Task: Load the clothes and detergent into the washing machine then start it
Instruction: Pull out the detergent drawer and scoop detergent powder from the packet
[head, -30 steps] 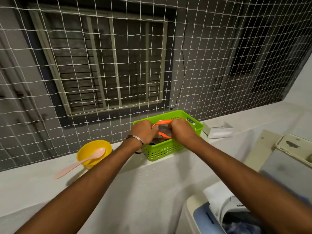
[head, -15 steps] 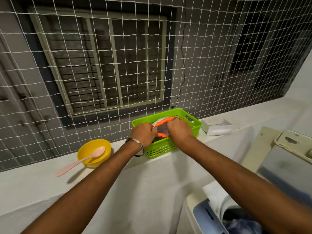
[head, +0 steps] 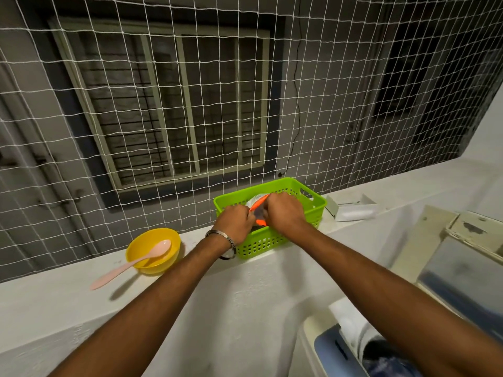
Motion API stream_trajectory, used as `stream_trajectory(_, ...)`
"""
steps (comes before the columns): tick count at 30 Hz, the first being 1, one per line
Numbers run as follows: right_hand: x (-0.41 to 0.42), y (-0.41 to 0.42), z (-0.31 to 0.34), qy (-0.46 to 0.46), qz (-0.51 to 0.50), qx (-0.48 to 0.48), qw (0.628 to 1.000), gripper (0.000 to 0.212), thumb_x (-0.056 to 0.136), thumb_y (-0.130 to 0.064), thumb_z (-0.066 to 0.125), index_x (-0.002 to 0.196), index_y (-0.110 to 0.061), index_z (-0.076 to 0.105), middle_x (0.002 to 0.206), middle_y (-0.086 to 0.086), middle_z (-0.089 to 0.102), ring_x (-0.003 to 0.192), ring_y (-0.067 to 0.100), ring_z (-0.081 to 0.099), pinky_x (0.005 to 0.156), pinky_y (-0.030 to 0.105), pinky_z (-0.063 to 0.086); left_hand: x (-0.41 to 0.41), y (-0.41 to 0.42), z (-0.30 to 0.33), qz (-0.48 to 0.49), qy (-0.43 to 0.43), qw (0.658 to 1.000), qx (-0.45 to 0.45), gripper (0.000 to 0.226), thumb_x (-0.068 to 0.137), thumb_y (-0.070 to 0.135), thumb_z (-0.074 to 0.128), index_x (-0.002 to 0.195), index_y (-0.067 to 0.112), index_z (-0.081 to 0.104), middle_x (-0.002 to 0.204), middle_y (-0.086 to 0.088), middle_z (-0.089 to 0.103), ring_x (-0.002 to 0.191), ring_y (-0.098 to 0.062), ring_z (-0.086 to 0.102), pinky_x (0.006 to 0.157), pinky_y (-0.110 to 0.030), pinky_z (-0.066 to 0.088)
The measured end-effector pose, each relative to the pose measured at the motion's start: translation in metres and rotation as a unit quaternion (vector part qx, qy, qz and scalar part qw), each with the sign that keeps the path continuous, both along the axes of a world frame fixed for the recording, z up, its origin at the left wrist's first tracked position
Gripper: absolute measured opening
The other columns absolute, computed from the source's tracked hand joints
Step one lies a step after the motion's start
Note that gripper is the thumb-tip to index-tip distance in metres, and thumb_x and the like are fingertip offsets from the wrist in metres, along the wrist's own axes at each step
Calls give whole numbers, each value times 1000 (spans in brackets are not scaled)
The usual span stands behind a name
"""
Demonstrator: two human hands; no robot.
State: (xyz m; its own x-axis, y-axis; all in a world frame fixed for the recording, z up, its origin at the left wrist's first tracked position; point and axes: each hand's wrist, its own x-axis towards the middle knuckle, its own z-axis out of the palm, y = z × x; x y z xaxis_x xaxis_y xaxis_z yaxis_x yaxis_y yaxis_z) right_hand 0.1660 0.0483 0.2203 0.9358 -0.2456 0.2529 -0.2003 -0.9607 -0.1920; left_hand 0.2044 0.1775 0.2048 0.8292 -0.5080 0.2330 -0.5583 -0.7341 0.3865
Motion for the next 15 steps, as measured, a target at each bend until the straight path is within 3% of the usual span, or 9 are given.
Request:
stream_trajectory(3, 0, 0, -1, 3, 20, 31, 999, 18, 85, -22, 62, 96, -17, 75, 100, 15, 72, 96, 34, 66, 70, 31, 46, 1, 1, 0, -1, 3, 1000, -4, 36, 97, 20, 41, 89, -2, 68, 92, -26, 69, 85, -40, 62, 69, -38, 44)
stream_trajectory(8, 3, 6, -1, 13, 40, 86, 995, 12, 79, -20, 66, 81, -19, 77, 85, 12, 74, 86, 30, 68, 72, 31, 50, 0, 0, 3, -1, 10, 1000, -3, 36, 97, 20, 40, 89, -3, 66, 95, -28, 67, 89, -41, 61, 70, -39, 43)
stream_trajectory(11, 7, 10, -4, 5, 27, 148, 989, 34, 79, -13, 63, 46, -18, 57, 51, 2, 57, 64, 25, 60, 58, 27, 37, 1, 1, 3, -1, 10, 1000, -2, 38, 98, 22, 39, 87, -4, 66, 95, -28, 68, 89, -41, 61, 70, -40, 43)
stream_trajectory(13, 10, 11, -5, -4, 18, 173, 985, 44, 80, -12, 62, 40, -20, 44, 46, -2, 46, 60, 22, 53, 57, 26, 33, 2, 1, 4, 0, 15, 1000, -2, 39, 99, 22, 39, 87, -4, 65, 95, -28, 67, 89, -42, 61, 71, -40, 44)
stream_trajectory(15, 13, 9, -4, 5, 9, 199, 980, 42, 81, -14, 62, 42, -15, 48, 46, 3, 48, 60, 22, 52, 56, 30, 35, 3, 0, 4, 3, 22, 1000, -4, 39, 99, 22, 39, 88, -4, 65, 96, -29, 67, 90, -42, 61, 71, -40, 44)
